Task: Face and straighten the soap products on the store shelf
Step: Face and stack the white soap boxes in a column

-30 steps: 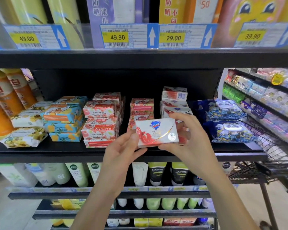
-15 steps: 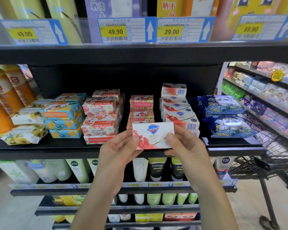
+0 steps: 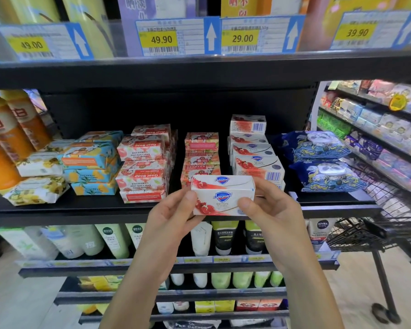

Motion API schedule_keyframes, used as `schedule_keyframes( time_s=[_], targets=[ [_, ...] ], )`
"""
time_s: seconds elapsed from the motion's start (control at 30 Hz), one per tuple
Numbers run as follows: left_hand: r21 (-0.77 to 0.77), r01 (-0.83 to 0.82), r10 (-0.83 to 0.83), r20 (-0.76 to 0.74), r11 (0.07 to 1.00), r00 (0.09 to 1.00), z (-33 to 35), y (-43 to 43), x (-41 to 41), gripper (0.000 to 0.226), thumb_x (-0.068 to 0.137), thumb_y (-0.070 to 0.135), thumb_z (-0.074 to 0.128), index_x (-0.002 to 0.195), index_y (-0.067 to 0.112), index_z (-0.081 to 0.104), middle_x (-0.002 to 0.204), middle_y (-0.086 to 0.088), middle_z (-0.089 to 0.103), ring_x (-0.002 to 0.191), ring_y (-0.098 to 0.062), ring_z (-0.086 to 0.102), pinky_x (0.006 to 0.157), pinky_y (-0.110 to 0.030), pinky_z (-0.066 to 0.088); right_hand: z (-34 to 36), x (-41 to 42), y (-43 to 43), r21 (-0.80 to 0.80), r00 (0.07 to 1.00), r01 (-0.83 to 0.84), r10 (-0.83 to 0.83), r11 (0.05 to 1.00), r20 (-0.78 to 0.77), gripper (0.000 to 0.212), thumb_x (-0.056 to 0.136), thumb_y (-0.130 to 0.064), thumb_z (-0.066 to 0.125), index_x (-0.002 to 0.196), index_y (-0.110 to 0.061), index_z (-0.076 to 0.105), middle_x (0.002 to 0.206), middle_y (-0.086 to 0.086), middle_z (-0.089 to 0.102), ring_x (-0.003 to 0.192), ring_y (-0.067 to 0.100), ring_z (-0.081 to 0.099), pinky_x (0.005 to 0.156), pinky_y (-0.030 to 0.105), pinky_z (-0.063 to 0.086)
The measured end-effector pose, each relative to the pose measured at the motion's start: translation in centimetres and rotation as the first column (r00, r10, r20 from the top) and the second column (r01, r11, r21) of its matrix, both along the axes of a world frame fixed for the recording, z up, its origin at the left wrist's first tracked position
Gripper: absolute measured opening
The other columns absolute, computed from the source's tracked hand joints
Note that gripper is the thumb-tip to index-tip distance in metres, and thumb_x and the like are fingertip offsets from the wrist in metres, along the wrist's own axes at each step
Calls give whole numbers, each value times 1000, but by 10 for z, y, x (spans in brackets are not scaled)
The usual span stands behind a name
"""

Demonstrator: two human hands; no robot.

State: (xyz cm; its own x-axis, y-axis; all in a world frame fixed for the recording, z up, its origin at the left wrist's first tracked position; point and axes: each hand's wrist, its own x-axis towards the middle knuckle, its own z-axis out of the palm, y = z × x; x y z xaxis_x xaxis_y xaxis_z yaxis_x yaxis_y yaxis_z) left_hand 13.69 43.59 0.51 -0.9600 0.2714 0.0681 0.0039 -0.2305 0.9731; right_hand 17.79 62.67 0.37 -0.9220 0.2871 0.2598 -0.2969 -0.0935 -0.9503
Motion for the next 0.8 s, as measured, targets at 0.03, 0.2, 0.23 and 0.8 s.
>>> schedule_keyframes(
  time_s=[0.03, 0.2, 0.23, 0.8],
  targets=[
    [-2, 21, -21, 3, 1000, 1000, 2, 0, 1, 55, 88, 45, 58, 130, 11, 65, 122, -5, 74, 118, -21, 69, 105, -38, 53, 0, 0, 1, 5, 1000, 4, -4, 1000, -12, 38, 83, -13, 75, 119, -25, 70, 112, -6, 77, 108, 13, 72, 88, 29, 58],
    [-3, 34, -33, 48, 999, 998, 7, 4, 2, 55, 84, 53, 56, 118, 12, 71, 116, -7, 76, 111, -25, 72, 99, -38, 56, 1, 2, 6, 28, 998, -29, 30, 999, -55, 39, 83, -4, 73, 117, -23, 70, 113, -7, 77, 111, 11, 70, 88, 24, 57],
    [1, 23, -23, 58, 1000, 998, 8, 6, 2, 53, 85, 51, 57, 116, 10, 72, 115, -8, 77, 111, -25, 72, 99, -38, 56, 0, 1, 7, 28, 997, -37, 38, 999, -60, 40, 81, -7, 74, 118, -21, 70, 114, -6, 77, 111, 12, 70, 88, 24, 57],
    [154, -110, 91, 128, 982, 988, 6, 2, -4, 52, 86, 24, 67, 134, 7, 62, 122, -8, 74, 118, -21, 69, 105, -35, 52, 8, -16, -8, -68, 971, -64, 78, 996, 226, 50, 69, -46, 75, 113, -24, 66, 103, -5, 79, 98, 18, 76, 91, 33, 59]
  ],
)
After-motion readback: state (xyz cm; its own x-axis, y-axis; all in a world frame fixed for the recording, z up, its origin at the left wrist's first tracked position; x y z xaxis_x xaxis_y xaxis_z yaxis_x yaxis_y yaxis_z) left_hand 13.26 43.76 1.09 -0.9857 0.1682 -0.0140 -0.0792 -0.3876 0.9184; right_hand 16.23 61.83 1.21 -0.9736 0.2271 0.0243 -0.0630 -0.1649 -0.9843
